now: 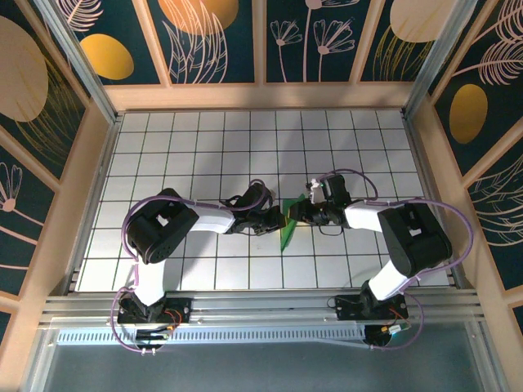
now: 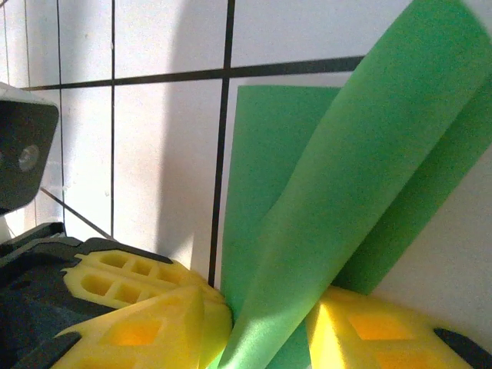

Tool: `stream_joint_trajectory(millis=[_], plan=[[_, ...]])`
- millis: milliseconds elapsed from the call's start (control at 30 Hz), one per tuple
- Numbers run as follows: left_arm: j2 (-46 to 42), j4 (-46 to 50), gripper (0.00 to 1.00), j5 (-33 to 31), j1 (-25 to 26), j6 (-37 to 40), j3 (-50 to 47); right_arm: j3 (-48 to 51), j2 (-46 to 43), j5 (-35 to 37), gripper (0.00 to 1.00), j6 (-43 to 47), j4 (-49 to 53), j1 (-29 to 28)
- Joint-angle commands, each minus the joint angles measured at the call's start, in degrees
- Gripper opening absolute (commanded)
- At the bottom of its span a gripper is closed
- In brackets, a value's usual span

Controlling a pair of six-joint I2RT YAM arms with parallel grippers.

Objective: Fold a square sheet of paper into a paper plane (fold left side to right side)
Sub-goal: Fold the wing for the fifth time at the center of the table.

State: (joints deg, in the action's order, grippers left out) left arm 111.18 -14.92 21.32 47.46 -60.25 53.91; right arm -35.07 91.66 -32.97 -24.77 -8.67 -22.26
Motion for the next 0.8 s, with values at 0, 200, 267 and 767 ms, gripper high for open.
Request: stream_joint_trajectory(millis=[0, 200, 267, 767], plan=[[2.3, 4.6, 0.0, -2.3, 0.4, -0.1, 0.5, 0.7, -1.8, 0.7, 0.4, -0.5, -1.7, 0.7], [2.5, 4.9, 0.0, -2.5, 0.3, -0.2, 0.5, 0.9, -3.8, 1.3, 0.4, -0.6, 1.0, 1.6], [2.5, 5.0, 0.0, -2.5, 0.4, -0.2, 0.5, 1.1, -5.7, 1.6, 0.4, -0.3, 2.9, 2.5], [1.8, 5.1, 0.0, -3.4, 0.4, -0.7, -0.3, -0.5, -7.1, -3.9, 0.12, -4.1, 2.2, 5.5]])
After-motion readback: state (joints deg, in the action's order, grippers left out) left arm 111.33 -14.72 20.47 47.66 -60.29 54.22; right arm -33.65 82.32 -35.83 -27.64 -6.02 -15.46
